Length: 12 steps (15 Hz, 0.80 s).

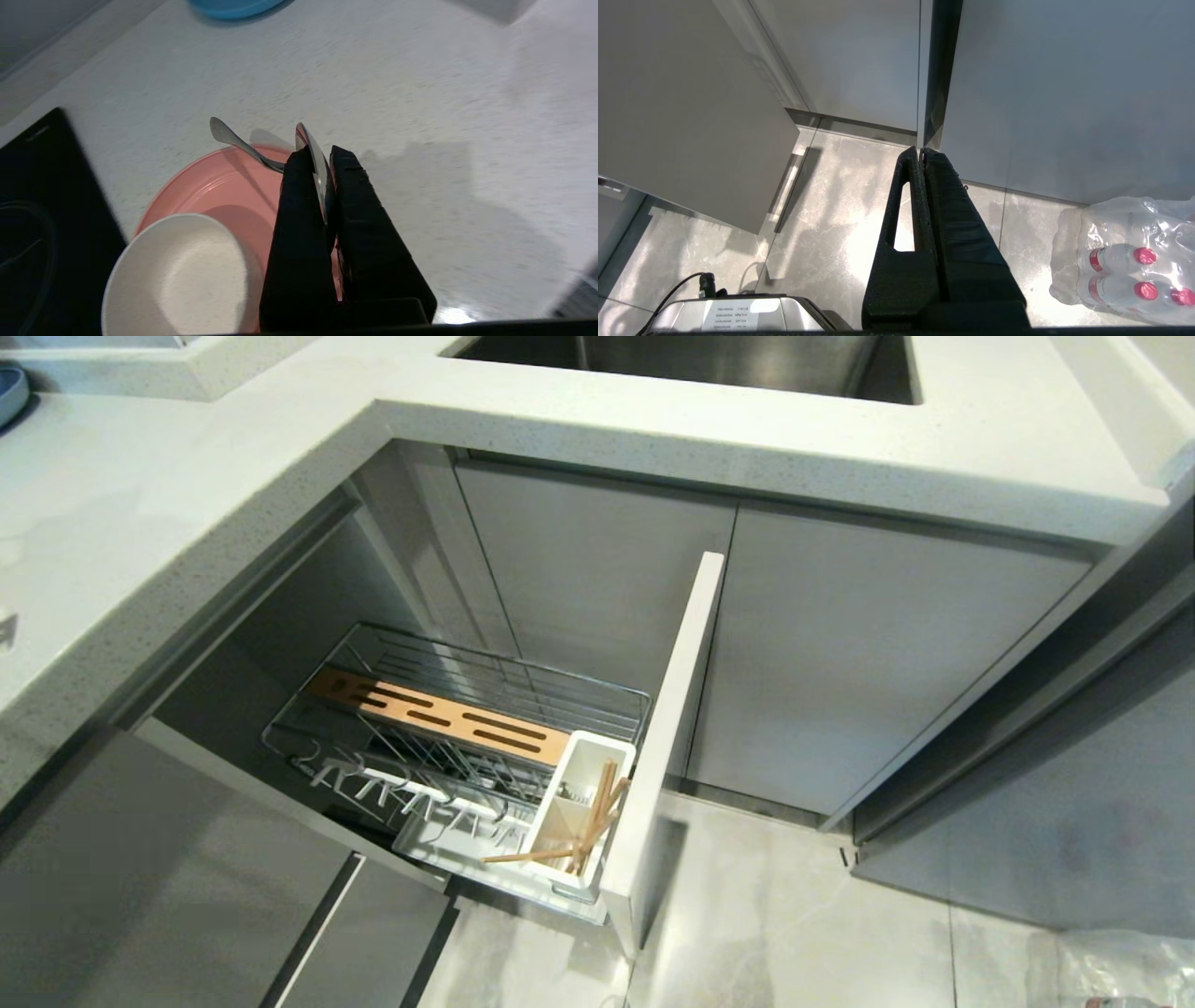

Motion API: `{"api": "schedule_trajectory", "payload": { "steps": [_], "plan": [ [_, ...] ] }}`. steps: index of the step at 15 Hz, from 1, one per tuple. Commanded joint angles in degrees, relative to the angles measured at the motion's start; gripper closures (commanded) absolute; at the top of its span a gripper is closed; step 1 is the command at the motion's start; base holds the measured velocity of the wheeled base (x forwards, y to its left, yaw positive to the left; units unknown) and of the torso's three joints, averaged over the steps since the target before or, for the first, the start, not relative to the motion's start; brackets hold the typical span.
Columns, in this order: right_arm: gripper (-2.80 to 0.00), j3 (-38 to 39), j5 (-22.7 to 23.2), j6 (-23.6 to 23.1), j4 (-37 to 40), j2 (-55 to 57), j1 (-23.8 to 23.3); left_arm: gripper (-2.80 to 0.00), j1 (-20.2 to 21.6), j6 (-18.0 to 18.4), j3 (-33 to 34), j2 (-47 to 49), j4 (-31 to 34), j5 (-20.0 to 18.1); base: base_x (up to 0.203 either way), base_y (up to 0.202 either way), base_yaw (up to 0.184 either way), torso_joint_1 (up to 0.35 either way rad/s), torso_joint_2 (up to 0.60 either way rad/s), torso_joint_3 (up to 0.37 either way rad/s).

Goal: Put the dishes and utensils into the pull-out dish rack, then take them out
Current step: Take the spoon out of the cupboard

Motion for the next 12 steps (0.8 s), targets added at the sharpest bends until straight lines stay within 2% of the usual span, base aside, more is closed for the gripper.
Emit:
{"api": "schedule_trajectory", "payload": {
  "steps": [1, 2, 6, 9, 12],
  "plan": [
    [0.00, 0.09, 0.00, 0.02, -0.01, 0.00, 0.01, 0.00, 0.37, 0.86, 1.12, 2.78, 0.06, 2.74, 0.000, 0.000, 0.000, 0.000, 0.00, 0.000],
    [0.00, 0.09, 0.00, 0.02, -0.01, 0.00, 0.01, 0.00, 0.43, 2.13, 2.32, 3.32, 0.05, 4.96, 0.000, 0.000, 0.000, 0.000, 0.00, 0.000],
    [0.00, 0.09, 0.00, 0.02, -0.01, 0.00, 0.01, 0.00, 0.90, 5.03, 4.34, 4.36, 0.17, 8.99, 0.000, 0.000, 0.000, 0.000, 0.00, 0.000],
    [0.00, 0.09, 0.00, 0.02, -0.01, 0.00, 0.01, 0.00, 0.81, 5.89, 5.39, 3.96, 0.19, 10.38, 0.000, 0.000, 0.000, 0.000, 0.00, 0.000],
    [0.00, 0.09, 0.00, 0.02, -0.01, 0.00, 0.01, 0.00, 0.59, 8.42, 7.18, 2.68, 0.23, 12.30, 0.000, 0.000, 0.000, 0.000, 0.00, 0.000]
  ]
}}
